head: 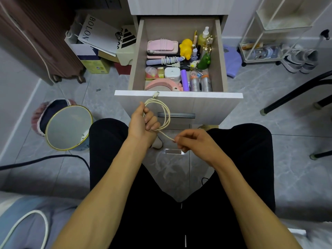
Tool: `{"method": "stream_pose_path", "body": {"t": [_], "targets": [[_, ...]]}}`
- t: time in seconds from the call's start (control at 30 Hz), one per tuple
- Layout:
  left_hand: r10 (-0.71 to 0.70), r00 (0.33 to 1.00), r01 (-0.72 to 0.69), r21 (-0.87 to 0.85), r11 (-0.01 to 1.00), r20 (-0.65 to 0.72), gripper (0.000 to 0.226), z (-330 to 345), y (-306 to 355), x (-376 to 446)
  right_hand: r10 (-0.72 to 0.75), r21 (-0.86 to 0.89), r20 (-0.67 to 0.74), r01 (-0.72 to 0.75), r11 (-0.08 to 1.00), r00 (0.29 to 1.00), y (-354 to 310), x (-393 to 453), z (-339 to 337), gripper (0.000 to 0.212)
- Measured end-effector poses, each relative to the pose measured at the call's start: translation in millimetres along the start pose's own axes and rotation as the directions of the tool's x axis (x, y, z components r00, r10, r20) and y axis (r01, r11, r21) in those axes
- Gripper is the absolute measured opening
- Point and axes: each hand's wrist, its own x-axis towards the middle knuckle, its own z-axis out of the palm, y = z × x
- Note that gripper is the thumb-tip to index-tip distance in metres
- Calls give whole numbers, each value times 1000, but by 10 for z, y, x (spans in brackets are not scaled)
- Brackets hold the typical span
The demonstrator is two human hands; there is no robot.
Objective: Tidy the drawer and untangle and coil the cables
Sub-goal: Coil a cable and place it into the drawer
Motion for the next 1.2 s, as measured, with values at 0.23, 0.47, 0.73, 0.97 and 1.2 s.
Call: {"method": "stream_pose_path", "body": {"t": [0.23, 0.47, 0.73, 0.97, 1.2], "targets": [[42, 998, -33, 142, 989, -55, 39, 35, -108, 2, 14, 264, -208, 43, 964, 978, 48, 50, -8, 16], [102, 982, -69, 199, 978, -161, 39, 28, -294, -64, 18, 560, -335, 184, 808, 942, 49, 153, 190, 6], [134, 985, -74, 431, 899, -110, 40, 31, -301, -119, 13, 574, -219, 118, 810, 976, 20, 185, 275, 8], [286, 956, -220, 790, 572, 59, 26, -11, -272, -114, -66, 319, -401, 206, 925, 914, -7, 167, 339, 8], [221, 929, -366, 820, 440, 296, 23, 226, 207, -67, -188, 100, -394, 245, 964, 900, -389, 357, 80, 9]]}}
